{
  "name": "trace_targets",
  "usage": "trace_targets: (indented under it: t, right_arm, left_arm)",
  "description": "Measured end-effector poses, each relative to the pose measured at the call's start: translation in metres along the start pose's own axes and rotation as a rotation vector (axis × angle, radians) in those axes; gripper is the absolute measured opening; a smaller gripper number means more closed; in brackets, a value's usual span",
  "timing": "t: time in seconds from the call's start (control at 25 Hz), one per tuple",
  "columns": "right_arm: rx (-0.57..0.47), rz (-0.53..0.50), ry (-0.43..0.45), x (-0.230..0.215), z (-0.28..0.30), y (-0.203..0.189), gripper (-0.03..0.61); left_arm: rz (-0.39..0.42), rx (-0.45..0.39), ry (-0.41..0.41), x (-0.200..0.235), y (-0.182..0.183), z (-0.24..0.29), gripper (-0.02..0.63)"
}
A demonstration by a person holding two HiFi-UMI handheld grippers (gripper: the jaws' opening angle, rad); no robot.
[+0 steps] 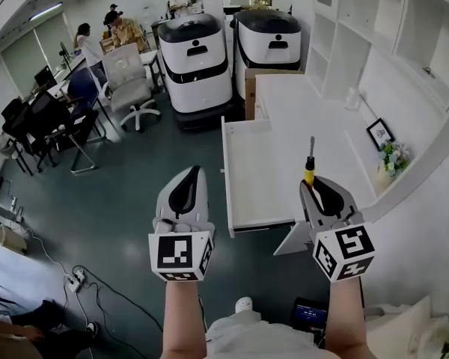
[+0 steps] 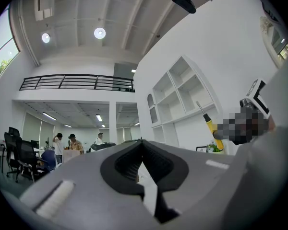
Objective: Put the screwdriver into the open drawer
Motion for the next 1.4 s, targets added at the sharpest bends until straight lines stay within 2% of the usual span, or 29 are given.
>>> trace_targets:
  t: [0.32, 0.72, 1.08, 1.4]
  right_arm:
    - [0.034, -0.003, -0.021, 0.007, 0.044, -0.005, 0.077]
    - [0.073, -0.025, -0.032, 0.002, 0.076, -0.015, 0.077]
    - [0.125, -0.024, -0.005, -0.022, 0.123, -0.037, 0.077]
    - [0.137, 0.005, 0.006, -0.062, 0.177, -0.036, 0.077]
  left_arm:
    - [-0.023, 0.006, -0.024, 0.028, -0.025, 0.028, 0.008]
    - [-0.036, 0.033, -0.029, 0.033, -0.047, 0.045, 0.008]
    - [-0.034, 0.066, -0.020, 0.036, -0.069, 0.085, 0.008]
    - [-0.036, 0.099, -0.019, 0.043, -0.087, 0.147, 0.008]
Point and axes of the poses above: the fingertips, and each gripper's own axes: z forward along the fingers, x to its left, y out of its top, the point moved 4 cm from there along -z, backward along the fingers, and after that the axes turned 7 degrees about z, right-handed, at the moved point
